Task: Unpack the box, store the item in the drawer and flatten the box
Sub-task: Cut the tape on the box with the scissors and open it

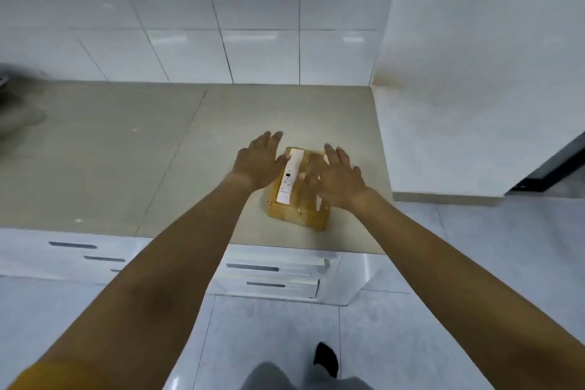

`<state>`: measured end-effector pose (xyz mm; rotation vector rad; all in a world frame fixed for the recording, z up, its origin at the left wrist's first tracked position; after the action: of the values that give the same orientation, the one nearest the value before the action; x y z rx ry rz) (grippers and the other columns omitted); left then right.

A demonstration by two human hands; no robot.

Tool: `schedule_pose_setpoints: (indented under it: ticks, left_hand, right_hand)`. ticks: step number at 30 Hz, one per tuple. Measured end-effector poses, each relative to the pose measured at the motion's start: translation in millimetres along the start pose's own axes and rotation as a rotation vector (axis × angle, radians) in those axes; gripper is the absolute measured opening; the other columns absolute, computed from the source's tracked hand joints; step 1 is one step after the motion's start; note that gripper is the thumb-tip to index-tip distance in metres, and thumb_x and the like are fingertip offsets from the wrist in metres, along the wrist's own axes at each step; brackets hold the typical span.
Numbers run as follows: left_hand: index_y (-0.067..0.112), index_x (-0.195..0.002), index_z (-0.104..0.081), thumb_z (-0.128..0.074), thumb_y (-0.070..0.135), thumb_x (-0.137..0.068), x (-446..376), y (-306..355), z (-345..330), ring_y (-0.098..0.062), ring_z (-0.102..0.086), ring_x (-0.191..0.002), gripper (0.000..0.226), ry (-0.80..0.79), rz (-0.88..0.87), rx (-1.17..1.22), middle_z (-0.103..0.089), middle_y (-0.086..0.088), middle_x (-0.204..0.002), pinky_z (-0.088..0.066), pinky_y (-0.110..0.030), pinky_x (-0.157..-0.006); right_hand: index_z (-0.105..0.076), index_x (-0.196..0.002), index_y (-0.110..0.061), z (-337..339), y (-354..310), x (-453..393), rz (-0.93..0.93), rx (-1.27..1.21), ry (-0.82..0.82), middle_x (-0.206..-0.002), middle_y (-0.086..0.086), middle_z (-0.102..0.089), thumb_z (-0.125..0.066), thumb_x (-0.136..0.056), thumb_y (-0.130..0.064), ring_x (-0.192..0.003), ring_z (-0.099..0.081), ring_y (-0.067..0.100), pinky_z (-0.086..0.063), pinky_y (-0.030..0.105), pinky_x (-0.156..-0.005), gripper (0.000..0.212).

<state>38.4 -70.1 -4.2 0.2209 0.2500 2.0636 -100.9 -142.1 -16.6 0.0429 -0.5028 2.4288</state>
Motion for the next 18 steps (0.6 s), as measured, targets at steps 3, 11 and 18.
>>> schedule_pose_setpoints:
  ticks: [3, 11, 18]
  left_hand:
    - [0.018, -0.151, -0.026, -0.036, 0.042, -0.101, -5.7, -33.6, -15.8, -0.031, -0.031, -0.141, 0.056, 0.007, 0.160, 0.117, -0.028, -0.007, -0.157, -0.031, -0.051, -0.108]
    - [0.022, -0.147, -0.033, -0.039, 0.037, -0.100, -9.2, -80.3, -85.8, -0.029, -0.033, -0.139, 0.049, -0.158, 0.198, 0.008, -0.032, -0.004, -0.155, -0.038, -0.049, -0.103]
    - [0.005, -0.130, -0.050, -0.049, 0.018, -0.094, -15.4, -69.2, -86.8, -0.039, -0.052, -0.105, 0.038, -0.031, 0.097, -0.294, -0.053, -0.020, -0.125, -0.053, -0.044, -0.075]
  right_hand:
    - [-0.022, -0.146, -0.035, -26.0, 5.7, -6.1, 0.013, -0.004, -0.099, -0.162, 0.001, 0.005, -0.042, -0.085, -0.070, -0.148, 0.007, 0.034, -0.017, 0.071, -0.107, 0.073]
    - [-0.003, -0.151, -0.032, -70.0, 19.4, -3.6, 0.076, 0.127, -0.077, -0.161, 0.007, 0.015, -0.057, -0.075, -0.072, -0.146, 0.015, 0.036, -0.019, 0.067, -0.110, 0.102]
    - [0.002, -0.150, -0.037, -70.8, 27.1, -6.0, 0.115, 0.125, -0.054, -0.161, 0.003, 0.016, -0.055, -0.072, -0.075, -0.147, 0.017, 0.032, -0.019, 0.062, -0.113, 0.104]
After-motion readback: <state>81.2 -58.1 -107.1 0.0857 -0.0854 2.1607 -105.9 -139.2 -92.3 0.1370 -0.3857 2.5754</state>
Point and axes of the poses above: each hand's wrist, its own x-axis away from the middle knuckle, its own z-axis out of the back of the hand, y = z × x, the point moved 8 cm from there along -x, towards the middle knuckle
